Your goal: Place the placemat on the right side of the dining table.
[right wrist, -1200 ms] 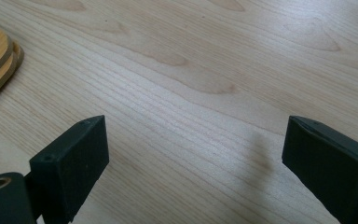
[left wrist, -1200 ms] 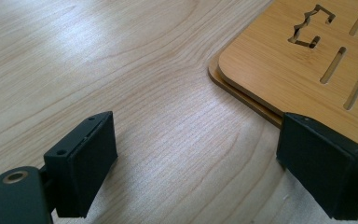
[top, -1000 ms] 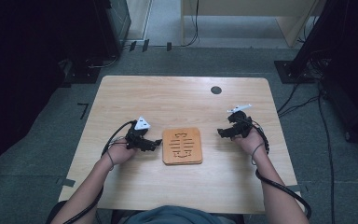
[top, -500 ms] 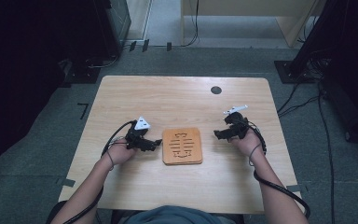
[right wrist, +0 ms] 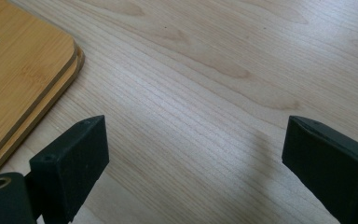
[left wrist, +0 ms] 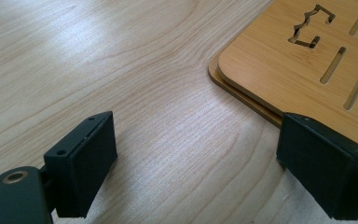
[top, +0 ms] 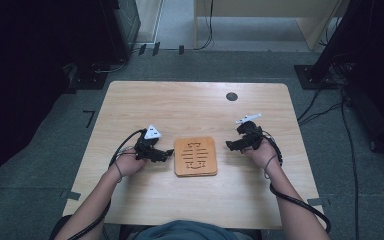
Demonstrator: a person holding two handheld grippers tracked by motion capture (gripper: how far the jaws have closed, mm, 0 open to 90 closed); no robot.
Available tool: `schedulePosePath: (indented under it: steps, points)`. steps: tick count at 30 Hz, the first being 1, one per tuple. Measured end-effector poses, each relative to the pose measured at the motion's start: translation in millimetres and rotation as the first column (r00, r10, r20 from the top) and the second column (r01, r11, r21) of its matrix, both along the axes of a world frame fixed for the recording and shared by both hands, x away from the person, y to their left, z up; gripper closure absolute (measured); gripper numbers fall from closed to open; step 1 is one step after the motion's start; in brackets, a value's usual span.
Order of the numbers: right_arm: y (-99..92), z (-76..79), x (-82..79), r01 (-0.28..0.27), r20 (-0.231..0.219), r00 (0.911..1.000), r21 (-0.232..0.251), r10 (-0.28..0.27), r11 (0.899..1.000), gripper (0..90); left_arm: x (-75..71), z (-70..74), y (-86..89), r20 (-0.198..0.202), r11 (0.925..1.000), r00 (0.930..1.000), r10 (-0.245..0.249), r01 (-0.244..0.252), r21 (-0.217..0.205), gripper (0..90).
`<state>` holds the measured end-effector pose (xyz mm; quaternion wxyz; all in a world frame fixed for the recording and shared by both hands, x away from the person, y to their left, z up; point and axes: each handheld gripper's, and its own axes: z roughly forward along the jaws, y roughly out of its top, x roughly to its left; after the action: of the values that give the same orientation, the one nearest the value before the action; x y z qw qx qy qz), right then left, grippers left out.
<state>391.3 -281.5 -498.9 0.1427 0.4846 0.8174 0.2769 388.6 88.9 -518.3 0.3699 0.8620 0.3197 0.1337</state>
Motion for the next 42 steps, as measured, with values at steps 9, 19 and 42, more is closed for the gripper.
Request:
schedulePosePath:
  steps: [9, 19, 42]
  points:
    - [4.0, 0.3, -0.5, -0.01, 0.003, 0.9999, 0.009, 0.01, 1.0, 6.8, 0.0, 0.0, 0.0, 0.0, 1.0, 1.0, 0.0, 0.0, 0.0, 11.1]
    - [11.3, -0.4, -1.4, -0.029, -0.003, 0.9996, 0.014, 0.029, 0.999, 6.8, 0.0, 0.0, 0.0, 0.0, 1.0, 1.0, 0.0, 0.0, 0.0, 11.1]
    - [28.6, -3.0, -3.6, -0.081, -0.007, 0.9967, 0.024, 0.081, 0.996, 6.8, -0.2, 0.0, -0.7, -0.002, 1.0, 1.0, 0.005, -0.005, -0.001, 10.8]
